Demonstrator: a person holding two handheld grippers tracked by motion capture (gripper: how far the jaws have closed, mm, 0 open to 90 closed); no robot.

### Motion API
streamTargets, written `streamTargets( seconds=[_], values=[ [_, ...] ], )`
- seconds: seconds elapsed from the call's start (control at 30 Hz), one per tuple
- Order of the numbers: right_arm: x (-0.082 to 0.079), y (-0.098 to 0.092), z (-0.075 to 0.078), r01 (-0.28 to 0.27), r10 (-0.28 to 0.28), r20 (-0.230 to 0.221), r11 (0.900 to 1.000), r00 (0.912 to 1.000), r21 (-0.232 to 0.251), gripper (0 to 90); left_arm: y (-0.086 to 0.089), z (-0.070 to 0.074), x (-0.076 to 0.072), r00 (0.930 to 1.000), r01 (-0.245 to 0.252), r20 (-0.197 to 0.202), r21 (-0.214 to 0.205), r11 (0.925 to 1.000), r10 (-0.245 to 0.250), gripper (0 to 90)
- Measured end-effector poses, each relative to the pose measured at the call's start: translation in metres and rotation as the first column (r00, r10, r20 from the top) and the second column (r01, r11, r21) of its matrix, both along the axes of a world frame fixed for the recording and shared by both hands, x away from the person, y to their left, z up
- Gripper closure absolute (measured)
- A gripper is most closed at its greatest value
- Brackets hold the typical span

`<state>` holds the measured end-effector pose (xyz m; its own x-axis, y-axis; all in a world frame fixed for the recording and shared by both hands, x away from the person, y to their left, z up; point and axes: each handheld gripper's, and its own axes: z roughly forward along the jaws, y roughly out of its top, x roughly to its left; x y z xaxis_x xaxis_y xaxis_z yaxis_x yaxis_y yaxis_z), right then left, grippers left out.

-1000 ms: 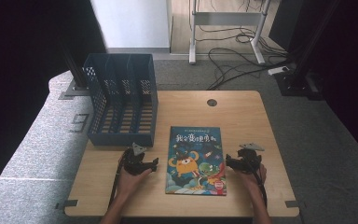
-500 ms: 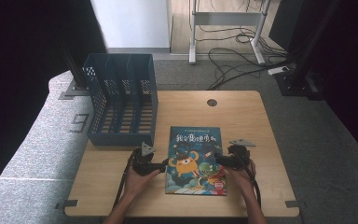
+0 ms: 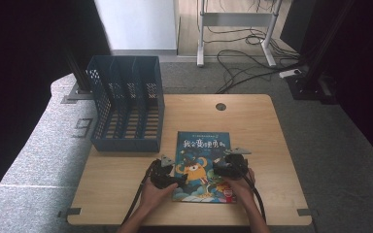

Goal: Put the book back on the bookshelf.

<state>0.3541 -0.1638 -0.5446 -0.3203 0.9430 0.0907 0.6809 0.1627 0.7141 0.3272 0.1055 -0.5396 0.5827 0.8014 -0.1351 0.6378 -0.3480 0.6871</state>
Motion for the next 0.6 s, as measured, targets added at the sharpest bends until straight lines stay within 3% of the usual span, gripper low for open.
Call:
streamTargets(
  seconds=[0.07, 0.17, 0.23, 0.6],
  values=[
    [-0.003, 0.001, -0.001, 0.013, -0.013, 0.0, 0.9999, 0.9999, -0.005, 14.3, 0.0, -0.003, 0.001, 0.9994, 0.017, -0.03, -0.013, 0.9998, -0.018, 14.6],
    [-0.004, 0.0, -0.001, -0.002, 0.002, -0.015, 0.9999, 0.9999, 0.015, 16.6, 0.0, -0.003, 0.001, 0.9988, 0.033, -0.034, -0.038, 0.9987, -0.034, 14.7],
    [-0.006, 0.0, -0.001, -0.017, 0.018, -0.025, 0.9991, 0.9995, 0.04, 17.5, 0.0, -0.003, 0.0, 0.9993, 0.027, -0.027, -0.028, 0.9992, -0.028, 14.0],
    [-0.013, 0.007, 0.001, -0.007, 0.009, -0.044, 0.9993, 0.999, 0.036, 21.6, 0.007, -0.001, -0.007, 0.9989, 0.014, -0.043, -0.037, 0.9992, -0.015, 17.2]
  ],
)
